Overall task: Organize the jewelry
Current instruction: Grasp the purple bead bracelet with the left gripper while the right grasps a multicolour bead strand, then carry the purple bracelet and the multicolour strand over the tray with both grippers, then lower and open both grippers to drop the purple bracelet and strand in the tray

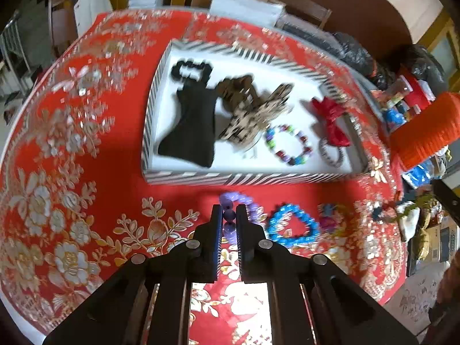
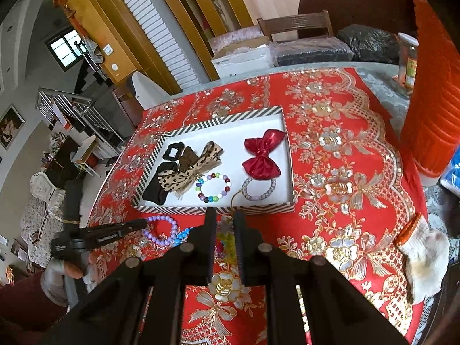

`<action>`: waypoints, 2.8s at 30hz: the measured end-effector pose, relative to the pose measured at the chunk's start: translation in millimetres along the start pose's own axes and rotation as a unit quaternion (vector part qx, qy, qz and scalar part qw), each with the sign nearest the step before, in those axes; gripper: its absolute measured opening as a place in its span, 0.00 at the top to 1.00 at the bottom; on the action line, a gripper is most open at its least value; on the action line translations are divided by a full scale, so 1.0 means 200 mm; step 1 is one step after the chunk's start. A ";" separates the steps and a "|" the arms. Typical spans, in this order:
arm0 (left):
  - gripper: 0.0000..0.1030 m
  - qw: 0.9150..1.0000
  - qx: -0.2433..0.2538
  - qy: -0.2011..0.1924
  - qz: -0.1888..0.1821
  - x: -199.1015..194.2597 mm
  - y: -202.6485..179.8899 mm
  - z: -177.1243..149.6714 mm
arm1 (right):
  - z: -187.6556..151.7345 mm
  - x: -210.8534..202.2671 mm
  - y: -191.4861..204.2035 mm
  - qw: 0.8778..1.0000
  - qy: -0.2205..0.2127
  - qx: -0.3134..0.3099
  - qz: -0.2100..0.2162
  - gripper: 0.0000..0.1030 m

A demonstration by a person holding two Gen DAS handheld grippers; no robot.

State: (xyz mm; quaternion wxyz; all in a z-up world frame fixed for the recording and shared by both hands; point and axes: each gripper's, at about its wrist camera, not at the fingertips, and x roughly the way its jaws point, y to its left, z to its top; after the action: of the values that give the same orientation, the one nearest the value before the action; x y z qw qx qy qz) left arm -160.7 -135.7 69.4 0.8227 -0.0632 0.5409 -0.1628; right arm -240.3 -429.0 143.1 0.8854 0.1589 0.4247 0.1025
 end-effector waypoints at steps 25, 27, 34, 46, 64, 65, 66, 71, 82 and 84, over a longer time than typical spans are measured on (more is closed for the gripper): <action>0.99 0.997 0.058 -0.058 0.013 -0.24 -0.20 0.19 | 0.15 0.01 0.11 0.999 -0.014 -0.033 0.001 0.88; 0.99 0.996 0.063 -0.059 0.011 -0.23 -0.22 0.20 | 0.16 0.03 0.12 0.999 -0.013 -0.034 0.002 0.88; 0.99 0.995 0.078 -0.059 0.008 -0.20 -0.26 0.26 | 0.20 0.10 0.14 0.999 -0.008 -0.035 -0.004 0.88; 0.99 0.995 0.089 -0.050 0.001 -0.09 -0.31 0.44 | 0.32 0.28 0.15 1.000 0.006 -0.027 -0.002 0.88; 0.99 0.994 0.107 -0.021 -0.002 0.23 -0.42 0.78 | 0.52 0.68 0.08 0.999 0.048 -0.002 -0.003 0.88; 0.99 0.994 0.108 -0.018 -0.004 0.25 -0.42 0.80 | 0.53 0.70 0.07 0.999 0.051 0.001 -0.005 0.88; 0.99 0.994 0.109 -0.015 -0.006 0.27 -0.43 0.82 | 0.53 0.72 0.05 0.999 0.053 0.003 -0.006 0.88; 0.99 0.994 0.108 -0.005 -0.017 0.37 -0.45 0.88 | 0.57 0.80 0.00 0.998 0.064 0.017 -0.010 0.88; 0.99 0.999 0.040 0.030 -0.008 0.64 -0.20 1.01 | 0.73 1.11 -0.13 0.995 0.089 0.025 -0.033 0.88; 0.99 0.999 0.028 0.031 -0.004 0.67 -0.15 1.03 | 0.76 1.15 -0.16 0.995 0.090 0.029 -0.036 0.88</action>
State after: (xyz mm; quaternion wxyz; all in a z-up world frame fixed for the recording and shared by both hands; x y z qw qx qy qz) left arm 68.2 -223.6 45.4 0.8063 -0.0373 0.5611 -0.1835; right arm 23.7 -415.9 55.5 0.8416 0.1596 0.5109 0.0724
